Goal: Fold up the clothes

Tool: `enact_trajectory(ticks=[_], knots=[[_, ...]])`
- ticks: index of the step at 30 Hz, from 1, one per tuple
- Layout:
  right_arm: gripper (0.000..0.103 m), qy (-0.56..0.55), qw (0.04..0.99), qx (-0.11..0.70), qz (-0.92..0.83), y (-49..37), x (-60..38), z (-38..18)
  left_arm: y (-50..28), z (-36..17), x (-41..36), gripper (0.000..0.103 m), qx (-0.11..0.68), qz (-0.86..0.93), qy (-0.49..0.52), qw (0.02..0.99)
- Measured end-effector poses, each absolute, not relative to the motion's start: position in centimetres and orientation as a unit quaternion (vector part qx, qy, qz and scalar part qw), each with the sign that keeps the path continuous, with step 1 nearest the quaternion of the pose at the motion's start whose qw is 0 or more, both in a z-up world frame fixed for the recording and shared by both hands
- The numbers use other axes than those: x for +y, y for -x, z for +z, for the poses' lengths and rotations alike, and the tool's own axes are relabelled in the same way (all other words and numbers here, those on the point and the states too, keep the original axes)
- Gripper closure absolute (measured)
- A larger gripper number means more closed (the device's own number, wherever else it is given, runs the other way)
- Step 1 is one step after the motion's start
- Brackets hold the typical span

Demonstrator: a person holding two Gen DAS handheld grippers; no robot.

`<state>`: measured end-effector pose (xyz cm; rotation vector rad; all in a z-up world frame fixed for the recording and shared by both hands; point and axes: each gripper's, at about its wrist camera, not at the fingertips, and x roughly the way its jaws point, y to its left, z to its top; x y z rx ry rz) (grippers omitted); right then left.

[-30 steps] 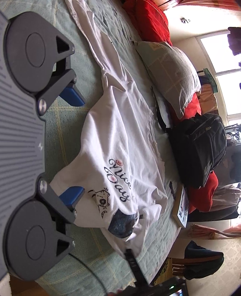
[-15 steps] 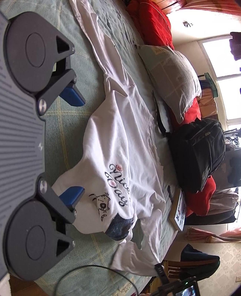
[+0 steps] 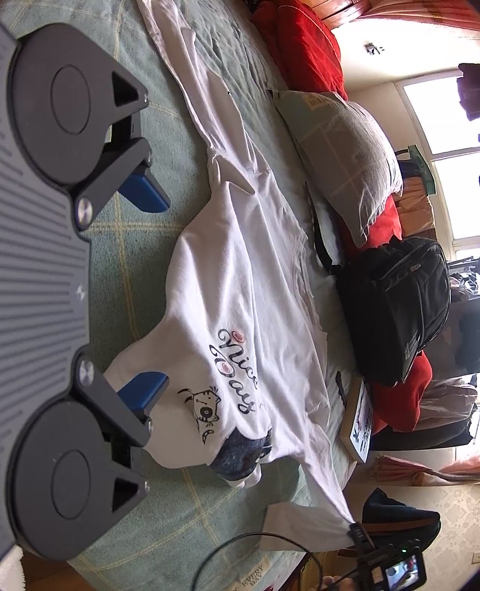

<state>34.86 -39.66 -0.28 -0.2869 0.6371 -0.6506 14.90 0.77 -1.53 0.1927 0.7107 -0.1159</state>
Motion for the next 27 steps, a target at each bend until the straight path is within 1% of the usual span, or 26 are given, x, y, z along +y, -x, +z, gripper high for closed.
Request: enact_trajectory(ticks=[3, 9, 13, 17, 22, 25, 27], knots=[[0.000, 0.127, 0.897, 0.278, -0.321, -34.3, -39.9, 0.8, -15.1, -1.6, 0.7, 0.010, 0.349, -0.056, -0.094, 0.931], [0.000, 0.155, 0.906, 0.223, -0.325, -33.9, -39.2, 3.0, -15.3, -1.7, 0.5, 0.010, 0.350, -0.061, -0.095, 0.930], [0.000, 0.145, 0.921, 0.214, -0.292, -33.0, -37.9, 3.4, -15.5, -1.8, 0.5, 0.010, 0.352, -0.063, -0.096, 0.929], [0.000, 0.101, 0.940, 0.256, -0.204, -32.4, -37.1, 1.7, -15.5, -1.9, 0.4, 0.010, 0.354, -0.065, -0.097, 0.928], [0.000, 0.046, 0.940, 0.333, -0.054, -32.5, -36.5, -1.4, -15.5, -2.0, 0.3, 0.010, 0.357, -0.069, -0.098, 0.926], [0.000, 0.000, 0.936, 0.351, -0.004, -31.5, -37.2, -2.2, -15.5, -2.1, 0.1, 0.010, 0.360, -0.069, -0.099, 0.925], [0.000, -0.053, 0.935, 0.350, 0.016, -30.3, -38.7, -2.2, -15.6, -2.2, 0.0, 0.010, 0.361, -0.069, -0.100, 0.925]])
